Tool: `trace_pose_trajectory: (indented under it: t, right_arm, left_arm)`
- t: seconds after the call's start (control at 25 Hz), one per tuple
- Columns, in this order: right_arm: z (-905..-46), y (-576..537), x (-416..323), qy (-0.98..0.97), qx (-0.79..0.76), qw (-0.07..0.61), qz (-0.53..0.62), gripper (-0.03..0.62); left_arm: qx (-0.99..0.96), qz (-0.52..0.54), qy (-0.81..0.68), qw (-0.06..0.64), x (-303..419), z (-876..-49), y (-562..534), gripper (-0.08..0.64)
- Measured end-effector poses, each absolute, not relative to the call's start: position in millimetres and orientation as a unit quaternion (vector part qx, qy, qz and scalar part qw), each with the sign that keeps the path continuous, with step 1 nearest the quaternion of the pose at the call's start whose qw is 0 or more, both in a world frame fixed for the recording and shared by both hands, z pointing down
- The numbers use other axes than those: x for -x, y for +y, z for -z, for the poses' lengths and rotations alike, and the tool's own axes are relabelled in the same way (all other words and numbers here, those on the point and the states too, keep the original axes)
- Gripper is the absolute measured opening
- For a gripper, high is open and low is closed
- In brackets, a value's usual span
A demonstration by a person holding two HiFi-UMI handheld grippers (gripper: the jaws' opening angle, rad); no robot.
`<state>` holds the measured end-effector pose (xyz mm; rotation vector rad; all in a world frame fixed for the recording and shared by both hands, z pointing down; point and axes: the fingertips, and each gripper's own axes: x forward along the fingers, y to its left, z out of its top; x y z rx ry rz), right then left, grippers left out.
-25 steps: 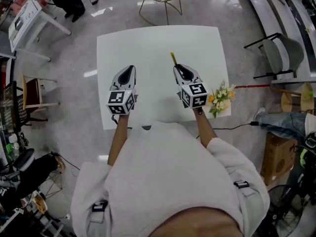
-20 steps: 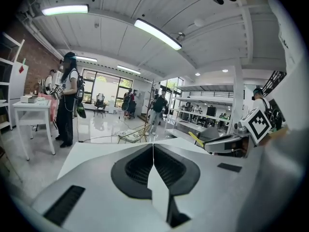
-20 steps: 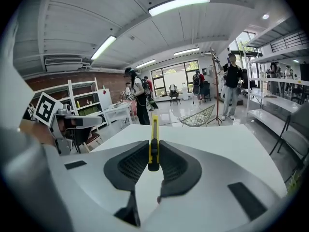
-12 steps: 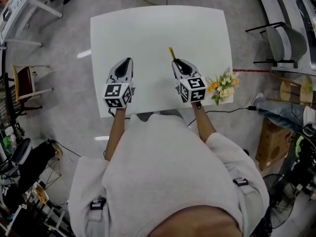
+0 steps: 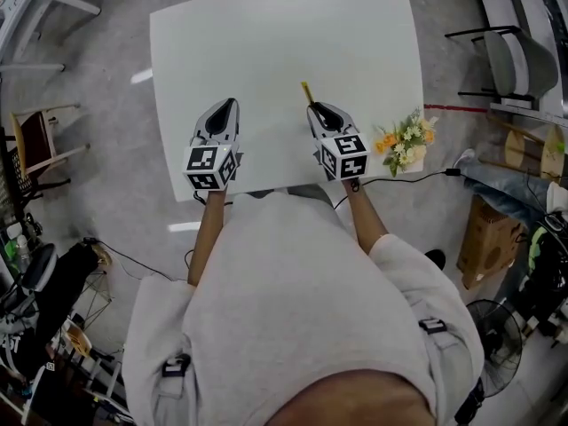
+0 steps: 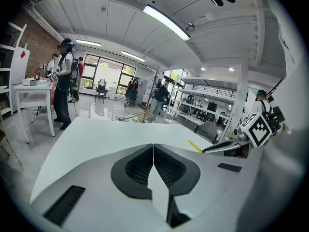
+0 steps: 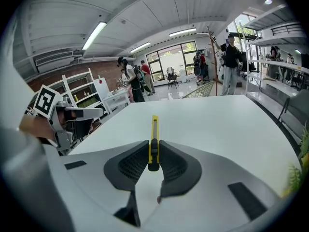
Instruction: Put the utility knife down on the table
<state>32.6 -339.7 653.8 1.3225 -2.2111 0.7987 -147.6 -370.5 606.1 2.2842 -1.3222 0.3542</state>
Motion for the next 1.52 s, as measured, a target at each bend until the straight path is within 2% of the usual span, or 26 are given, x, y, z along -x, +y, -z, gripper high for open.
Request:
trace_pose_trajectory:
  t: [0.4,1.04,1.52]
  right_arm:
    - [-682,-335,-28,-0.794,-0.465,0.253,-0.301,0.083]
    - [-697,-406,-2,-0.799,-0.446,0.282,-0.287,0.083]
    - [-721,-427,3,-0.773,-0.430,0.363,-0.293,0.083]
  left_arm:
    - [-0.827,-0.134,-0.486,0.248,152,-617,-362,0.021]
    - [-0.826,-0.132,-0.487,0.253,156,-617,-361,0.021]
    - [-0.825,-0.132,-0.486,0.254,157,-618,-362,0.021]
